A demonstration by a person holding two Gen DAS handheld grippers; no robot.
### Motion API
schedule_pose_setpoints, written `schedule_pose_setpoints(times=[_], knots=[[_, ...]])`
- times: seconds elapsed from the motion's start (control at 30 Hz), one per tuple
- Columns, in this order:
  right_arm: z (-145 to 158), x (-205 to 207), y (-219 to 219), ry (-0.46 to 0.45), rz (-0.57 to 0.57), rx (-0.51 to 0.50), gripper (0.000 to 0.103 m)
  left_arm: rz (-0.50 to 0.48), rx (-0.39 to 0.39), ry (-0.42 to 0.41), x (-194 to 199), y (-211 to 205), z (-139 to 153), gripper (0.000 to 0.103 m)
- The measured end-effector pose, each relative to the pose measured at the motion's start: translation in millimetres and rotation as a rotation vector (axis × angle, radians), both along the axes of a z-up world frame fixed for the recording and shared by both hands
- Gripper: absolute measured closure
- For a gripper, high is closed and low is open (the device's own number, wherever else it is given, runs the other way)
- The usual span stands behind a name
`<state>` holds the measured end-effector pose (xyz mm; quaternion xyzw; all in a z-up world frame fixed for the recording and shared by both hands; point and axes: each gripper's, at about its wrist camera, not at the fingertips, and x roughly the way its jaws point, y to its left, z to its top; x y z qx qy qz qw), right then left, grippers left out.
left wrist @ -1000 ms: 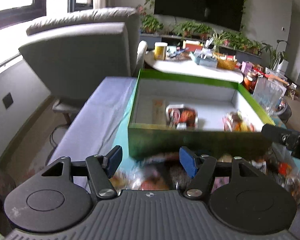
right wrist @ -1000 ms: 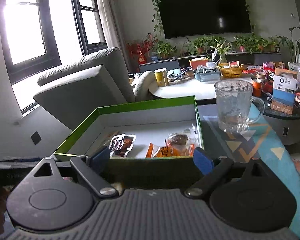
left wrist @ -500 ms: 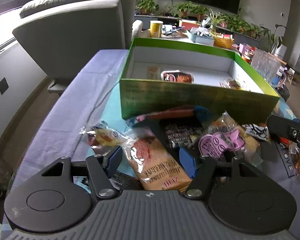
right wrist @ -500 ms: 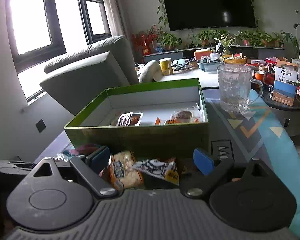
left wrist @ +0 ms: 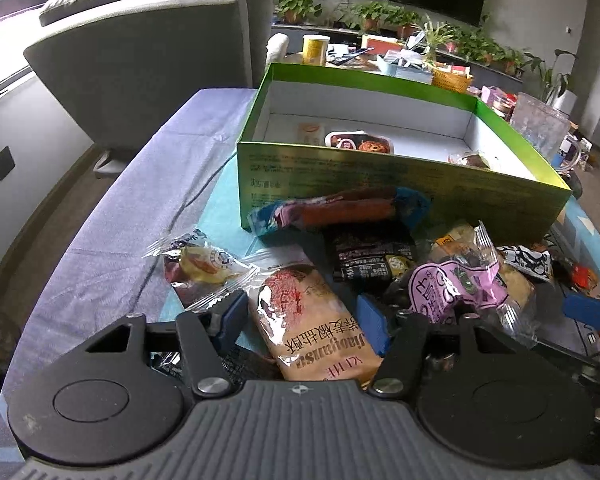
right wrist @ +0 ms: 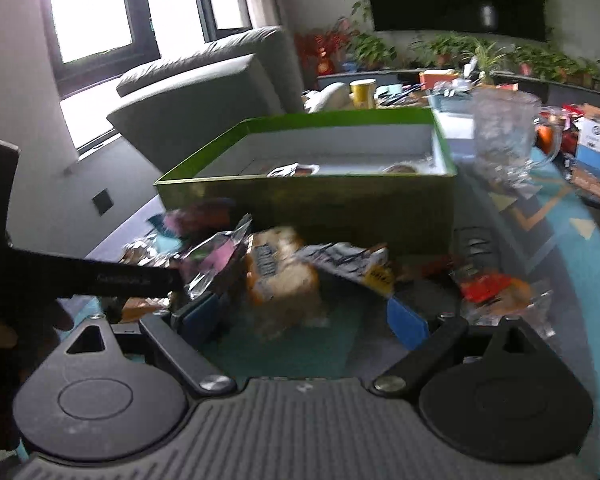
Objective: Organize snacks
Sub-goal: 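Move both grippers back to the snack pile, then grasp the brown bread bag with the left gripper while the right grasps the yellow cake pack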
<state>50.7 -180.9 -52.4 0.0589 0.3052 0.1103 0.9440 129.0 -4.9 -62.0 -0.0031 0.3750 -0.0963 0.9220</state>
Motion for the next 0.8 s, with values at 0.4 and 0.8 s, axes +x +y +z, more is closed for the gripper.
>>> schedule_pose_setpoints(times=[0.4,0.8], knots=[[-8.4,20.8,12.7,0.006,-0.017,-0.073,0.045,-0.041,-0.027,-0.007,-15.1,7.4,3.4,0.058],[-3.4,5.4,-12.8,0.016,-0.103,-0.154,0.046,-0.037,-0.037,-0.023,-18.0,9.4,11.1,0.058]])
